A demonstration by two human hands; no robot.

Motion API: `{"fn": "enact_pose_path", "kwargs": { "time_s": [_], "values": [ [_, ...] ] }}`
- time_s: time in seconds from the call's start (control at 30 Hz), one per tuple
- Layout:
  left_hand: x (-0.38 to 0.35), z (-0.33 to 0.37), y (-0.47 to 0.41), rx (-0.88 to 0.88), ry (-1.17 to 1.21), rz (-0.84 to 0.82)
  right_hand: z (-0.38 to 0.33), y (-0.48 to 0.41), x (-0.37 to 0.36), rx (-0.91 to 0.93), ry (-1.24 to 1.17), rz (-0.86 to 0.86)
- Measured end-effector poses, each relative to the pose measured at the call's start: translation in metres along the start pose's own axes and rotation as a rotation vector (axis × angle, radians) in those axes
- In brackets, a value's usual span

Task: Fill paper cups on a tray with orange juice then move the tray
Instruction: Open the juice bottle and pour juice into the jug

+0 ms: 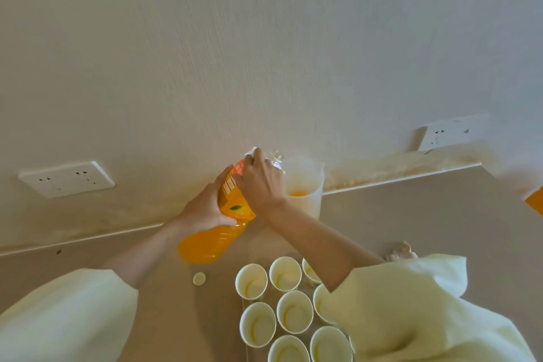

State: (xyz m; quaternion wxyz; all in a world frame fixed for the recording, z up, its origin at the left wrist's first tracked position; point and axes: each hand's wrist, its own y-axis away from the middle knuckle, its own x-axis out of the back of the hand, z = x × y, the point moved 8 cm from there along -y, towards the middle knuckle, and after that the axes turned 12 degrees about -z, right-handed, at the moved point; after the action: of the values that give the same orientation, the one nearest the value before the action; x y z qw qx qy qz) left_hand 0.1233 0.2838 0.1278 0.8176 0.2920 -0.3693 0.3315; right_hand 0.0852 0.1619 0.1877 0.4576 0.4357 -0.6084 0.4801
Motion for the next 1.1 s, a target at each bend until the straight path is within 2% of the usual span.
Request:
{"fn": "enact_pose_path", "kwargs": {
  "time_s": [0.17, 0.43, 0.73, 1.1],
  "values": [
    [-0.004, 0.004, 0.000, -0.028, -0.034, -0.061, -0.001, 0.003, -0.008, 0.005, -0.067, -0.036],
    [-0.007, -0.003, -0.005, 0.031, -0.083, -0.114, -0.003, 0.003, -0.011, 0.029, -0.069, -0.050],
    [0.002, -0.005, -0.008, 0.120, -0.275, -0.173, -0.003, 0.005, -0.012, 0.050, -0.021, -0.027],
    [0.008, -0.002, -0.011, 0.147, -0.413, -0.238, 0.004, 0.004, -0.012, -0.005, -0.132, -0.007]
  ]
}}
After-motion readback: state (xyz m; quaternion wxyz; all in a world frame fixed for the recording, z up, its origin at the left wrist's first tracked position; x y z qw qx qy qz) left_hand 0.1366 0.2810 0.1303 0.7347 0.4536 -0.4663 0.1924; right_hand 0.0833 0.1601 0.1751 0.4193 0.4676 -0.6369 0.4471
